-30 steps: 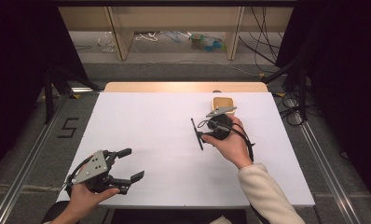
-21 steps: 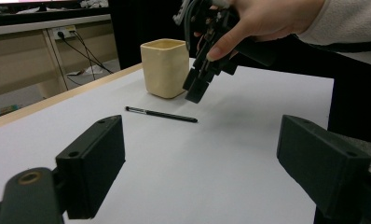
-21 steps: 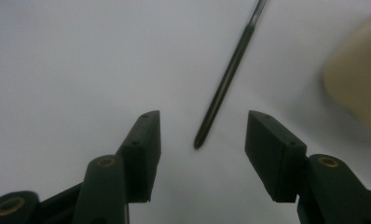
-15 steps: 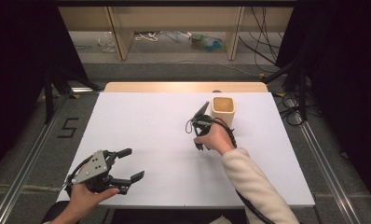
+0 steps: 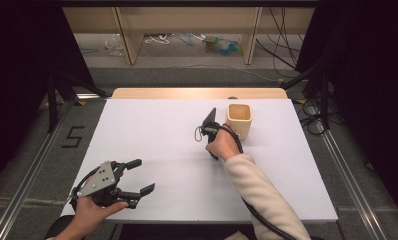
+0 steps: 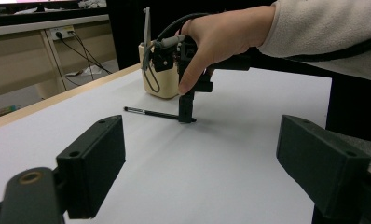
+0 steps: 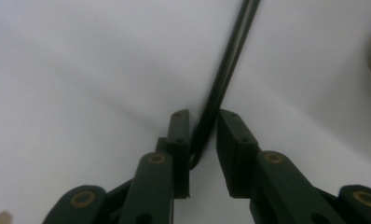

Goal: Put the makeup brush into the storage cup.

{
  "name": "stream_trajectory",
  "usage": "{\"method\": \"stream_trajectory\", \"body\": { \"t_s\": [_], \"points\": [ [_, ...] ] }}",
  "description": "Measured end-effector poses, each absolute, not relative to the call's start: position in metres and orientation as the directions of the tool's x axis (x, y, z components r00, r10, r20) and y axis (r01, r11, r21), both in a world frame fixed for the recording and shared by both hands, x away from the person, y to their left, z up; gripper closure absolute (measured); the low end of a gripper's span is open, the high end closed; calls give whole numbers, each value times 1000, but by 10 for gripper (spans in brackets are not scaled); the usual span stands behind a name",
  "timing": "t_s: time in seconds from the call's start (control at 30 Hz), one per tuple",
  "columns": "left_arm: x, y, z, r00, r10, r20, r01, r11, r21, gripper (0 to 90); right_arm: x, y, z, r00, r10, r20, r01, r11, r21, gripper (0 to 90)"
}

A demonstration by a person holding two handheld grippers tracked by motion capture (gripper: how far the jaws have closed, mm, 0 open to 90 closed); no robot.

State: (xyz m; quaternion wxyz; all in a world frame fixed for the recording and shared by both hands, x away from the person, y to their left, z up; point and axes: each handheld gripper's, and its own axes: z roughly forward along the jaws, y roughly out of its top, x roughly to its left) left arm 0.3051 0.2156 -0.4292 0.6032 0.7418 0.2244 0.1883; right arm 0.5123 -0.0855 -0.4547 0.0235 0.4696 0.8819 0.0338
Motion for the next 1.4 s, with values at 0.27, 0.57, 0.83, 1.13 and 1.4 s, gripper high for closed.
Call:
{"method": "stream_trajectory", "body": {
  "t_s": [0.27, 0.57, 0.83, 1.13, 1.4],
  "points": [
    [305, 216, -429, 828, 560, 8, 106, -171, 980, 154, 515, -85, -455, -530, 848, 15, 847, 528, 56, 842],
    [305, 216, -429, 828, 561, 9, 106, -172, 979, 155, 514, -88, -452, -512, 859, 20, 857, 509, 77, 845],
    [305, 216, -429, 827, 562, 10, 105, -172, 979, 156, 512, -95, -440, -525, 849, 56, 846, 515, 137, 847],
    [305, 216, -429, 826, 563, 10, 106, -172, 979, 157, 504, -100, -433, -528, 846, 72, 840, 508, 189, 846],
    [306, 216, -430, 824, 567, 11, 106, -173, 979, 157, 498, -107, -433, -536, 841, 76, 829, 507, 236, 846]
  ]
}}
